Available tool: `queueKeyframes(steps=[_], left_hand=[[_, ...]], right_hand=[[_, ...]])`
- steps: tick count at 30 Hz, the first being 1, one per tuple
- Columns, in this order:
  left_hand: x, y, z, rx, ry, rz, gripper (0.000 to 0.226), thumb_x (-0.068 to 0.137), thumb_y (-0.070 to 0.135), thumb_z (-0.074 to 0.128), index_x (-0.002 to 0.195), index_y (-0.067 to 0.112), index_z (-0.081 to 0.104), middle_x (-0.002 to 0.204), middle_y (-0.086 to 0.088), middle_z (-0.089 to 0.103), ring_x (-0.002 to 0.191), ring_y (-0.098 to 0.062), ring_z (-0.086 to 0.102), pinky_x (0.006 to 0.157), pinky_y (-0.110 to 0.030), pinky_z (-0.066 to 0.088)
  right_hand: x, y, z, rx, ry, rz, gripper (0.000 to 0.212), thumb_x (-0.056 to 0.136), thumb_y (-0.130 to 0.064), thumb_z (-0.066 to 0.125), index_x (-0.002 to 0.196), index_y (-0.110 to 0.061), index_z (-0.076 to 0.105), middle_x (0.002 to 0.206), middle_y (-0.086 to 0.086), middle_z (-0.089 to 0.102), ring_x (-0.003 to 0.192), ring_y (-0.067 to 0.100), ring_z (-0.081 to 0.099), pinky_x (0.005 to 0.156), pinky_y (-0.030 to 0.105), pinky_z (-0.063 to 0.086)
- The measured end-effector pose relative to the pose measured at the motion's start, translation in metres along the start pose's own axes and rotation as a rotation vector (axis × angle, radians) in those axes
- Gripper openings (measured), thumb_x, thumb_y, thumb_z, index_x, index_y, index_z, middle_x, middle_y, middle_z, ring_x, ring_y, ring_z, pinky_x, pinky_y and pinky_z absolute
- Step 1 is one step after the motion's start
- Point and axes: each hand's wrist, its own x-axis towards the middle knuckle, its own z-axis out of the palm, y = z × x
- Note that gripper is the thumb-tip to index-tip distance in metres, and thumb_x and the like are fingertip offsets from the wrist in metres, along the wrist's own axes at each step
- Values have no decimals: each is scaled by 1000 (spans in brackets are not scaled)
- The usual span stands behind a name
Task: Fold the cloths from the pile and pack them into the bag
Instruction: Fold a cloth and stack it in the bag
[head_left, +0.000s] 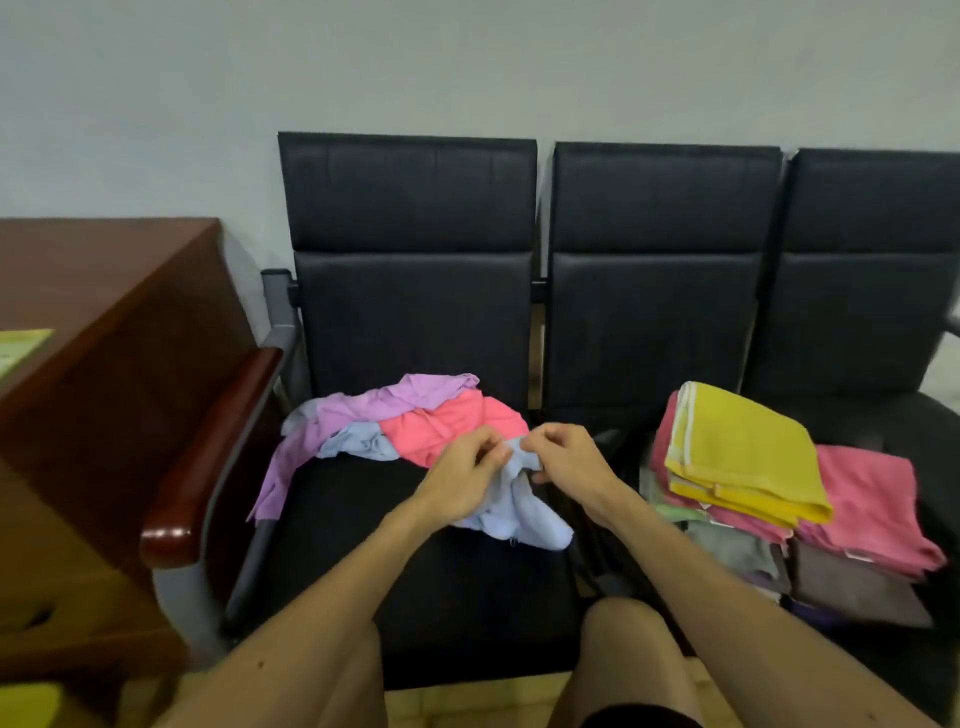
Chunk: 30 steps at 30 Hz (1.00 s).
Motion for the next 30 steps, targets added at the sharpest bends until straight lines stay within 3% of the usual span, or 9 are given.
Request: queueKeyframes(steps=[3,6,11,12,17,20,24,28,30], left_hand=[[-4,47,-28,-39,88,114,15,103,20,51,99,14,64,94,-4,67,88,-9,63,77,-22,50],[-18,106,-59,-84,119,240,15,103,18,51,100,12,65,95,-3,70,90,-13,66,78,-25,53],[-48,191,-95,-124,221,338,9,101,20,55,103,16,63,97,-4,71,87,-14,68,75,-24,54],[-54,204,-99,-137,221,350,6,99,21,59,104,20,62,98,-4,70,89,-15,68,74,-24,56],[-83,241,-111,-20,272,465,42,85,24,77,117,30,51,103,6,64,89,-9,67,76,-23,59],[-91,247,-113,107,373,506,32,93,27,67,120,27,51,98,11,64,85,-2,65,71,-16,53],[-105,247,-117,210,339,540,14,97,13,53,109,20,55,86,11,61,73,-1,60,61,-11,46],[-108,248,-126,241,377,469,15,97,12,48,98,19,62,85,8,63,71,-2,55,60,-12,41],[-107,253,-134,155,420,429,18,97,16,50,92,19,67,84,8,67,75,-4,60,63,-15,43]], right_hand=[[-21,-60,-17,-30,0,-152,40,89,-11,59,51,-21,63,57,-10,58,58,2,53,59,18,44],[-48,-121,-33,-53,27,-309,47,93,-12,59,50,-31,65,60,-11,63,60,0,55,62,18,46],[-86,-195,-48,-44,113,-484,18,95,-20,61,86,-12,75,87,8,73,85,19,70,78,31,60],[-93,-207,-50,-48,127,-512,17,95,-20,62,87,-12,75,86,7,73,86,19,71,77,31,60],[-122,-253,-54,-66,202,-585,17,95,-25,64,82,-18,74,77,-3,71,72,7,64,62,19,48],[-135,-270,-56,-80,243,-634,19,94,-22,62,78,-16,71,74,-2,69,67,6,62,61,20,48],[-140,-282,-65,-8,303,-625,29,95,-22,59,76,-1,63,73,12,62,70,23,59,68,35,53],[-136,-281,-71,-13,379,-577,30,95,-29,57,74,-9,54,74,7,55,72,22,52,66,35,46],[-144,-276,-71,-104,373,-640,34,90,-48,63,92,-15,53,87,-3,60,79,17,57,72,29,47]])
